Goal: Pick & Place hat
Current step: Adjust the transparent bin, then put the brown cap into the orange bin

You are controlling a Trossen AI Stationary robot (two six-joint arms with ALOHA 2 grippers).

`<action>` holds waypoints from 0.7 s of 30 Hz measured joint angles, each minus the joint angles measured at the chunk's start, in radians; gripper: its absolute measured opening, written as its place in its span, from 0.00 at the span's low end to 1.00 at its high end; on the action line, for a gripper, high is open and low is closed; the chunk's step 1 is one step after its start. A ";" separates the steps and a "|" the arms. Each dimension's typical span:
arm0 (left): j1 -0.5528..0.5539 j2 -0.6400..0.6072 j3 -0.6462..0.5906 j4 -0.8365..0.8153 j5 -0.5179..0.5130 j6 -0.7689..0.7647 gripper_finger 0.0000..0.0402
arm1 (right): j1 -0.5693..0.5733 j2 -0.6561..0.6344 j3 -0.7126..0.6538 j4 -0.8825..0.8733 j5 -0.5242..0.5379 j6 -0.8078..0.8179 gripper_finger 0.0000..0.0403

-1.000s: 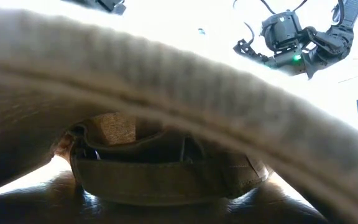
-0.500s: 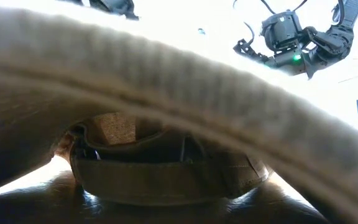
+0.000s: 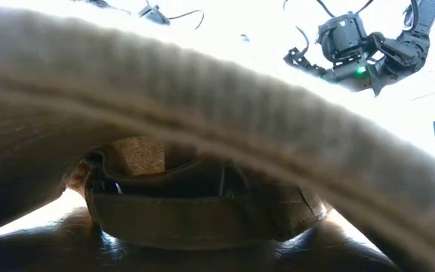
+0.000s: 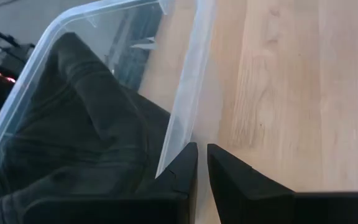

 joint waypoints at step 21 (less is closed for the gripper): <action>-0.026 -0.043 0.001 0.046 0.024 -0.025 0.12 | 0.000 0.000 0.000 -0.001 0.000 -0.002 0.18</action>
